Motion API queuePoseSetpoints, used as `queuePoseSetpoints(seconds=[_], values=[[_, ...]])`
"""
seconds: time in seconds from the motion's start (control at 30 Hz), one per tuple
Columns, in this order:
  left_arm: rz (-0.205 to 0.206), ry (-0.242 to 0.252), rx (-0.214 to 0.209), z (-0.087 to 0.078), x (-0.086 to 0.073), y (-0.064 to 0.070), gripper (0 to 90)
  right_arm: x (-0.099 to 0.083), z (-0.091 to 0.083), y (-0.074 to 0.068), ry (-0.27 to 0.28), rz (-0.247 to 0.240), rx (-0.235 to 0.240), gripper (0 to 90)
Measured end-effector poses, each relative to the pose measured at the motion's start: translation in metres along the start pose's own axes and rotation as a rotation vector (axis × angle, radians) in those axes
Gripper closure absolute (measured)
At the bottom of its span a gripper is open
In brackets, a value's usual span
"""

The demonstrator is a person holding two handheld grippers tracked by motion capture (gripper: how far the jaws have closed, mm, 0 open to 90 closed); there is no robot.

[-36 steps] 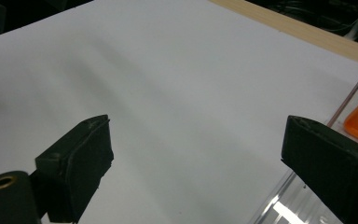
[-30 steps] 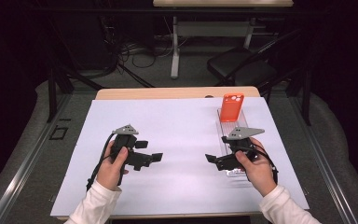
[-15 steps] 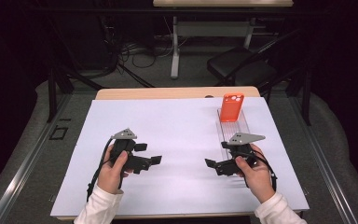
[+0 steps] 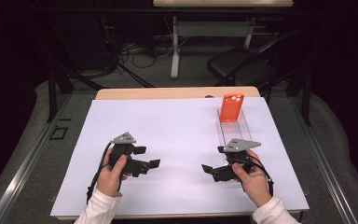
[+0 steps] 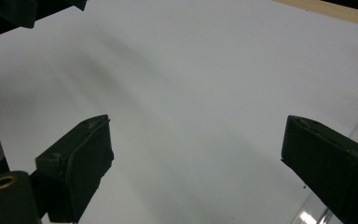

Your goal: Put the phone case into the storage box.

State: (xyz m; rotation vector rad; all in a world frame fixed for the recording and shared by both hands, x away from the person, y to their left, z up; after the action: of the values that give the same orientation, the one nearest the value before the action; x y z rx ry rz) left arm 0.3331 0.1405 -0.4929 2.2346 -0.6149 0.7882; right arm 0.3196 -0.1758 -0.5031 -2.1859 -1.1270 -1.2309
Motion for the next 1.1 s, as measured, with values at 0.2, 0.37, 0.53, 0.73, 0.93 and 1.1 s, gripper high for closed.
queuePoseSetpoints(seconds=[0.2,0.37,0.53,0.73,0.93,1.1], values=[[0.003,0.001,-0.002,0.0,-0.003,-0.001,15.1,-0.002,0.002,-0.004,-0.009,-0.017,-0.002,8.1],[0.009,0.018,-0.008,-0.003,-0.004,-0.003,15.2,-0.005,0.004,-0.006,-0.003,-0.017,0.011,8.1],[0.008,0.026,-0.006,-0.006,-0.005,-0.004,15.2,-0.008,0.007,-0.01,-0.003,-0.019,0.032,8.1],[0.011,0.041,-0.013,-0.009,-0.005,-0.004,15.1,-0.011,0.009,-0.013,-0.004,-0.018,0.044,8.1],[0.004,0.041,-0.003,-0.013,-0.006,-0.008,15.2,-0.014,0.011,-0.014,-0.005,-0.023,0.048,8.1],[-0.003,0.05,-0.002,-0.014,-0.007,-0.01,15.2,-0.015,0.011,-0.015,-0.003,-0.018,0.056,8.1]])
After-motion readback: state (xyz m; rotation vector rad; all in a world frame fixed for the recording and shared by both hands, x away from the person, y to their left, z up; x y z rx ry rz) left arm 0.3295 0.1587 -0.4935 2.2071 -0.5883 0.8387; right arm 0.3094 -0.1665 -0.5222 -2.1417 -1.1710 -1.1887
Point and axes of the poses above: each handheld gripper's, and its own axes: z roughly forward along the jaws, x roughly out of its top, y roughly to its right, the point moved 3 cm from there along z, roughly forward along the jaws, and after that the axes turned 10 degrees about -z, right-handed, at the moved point
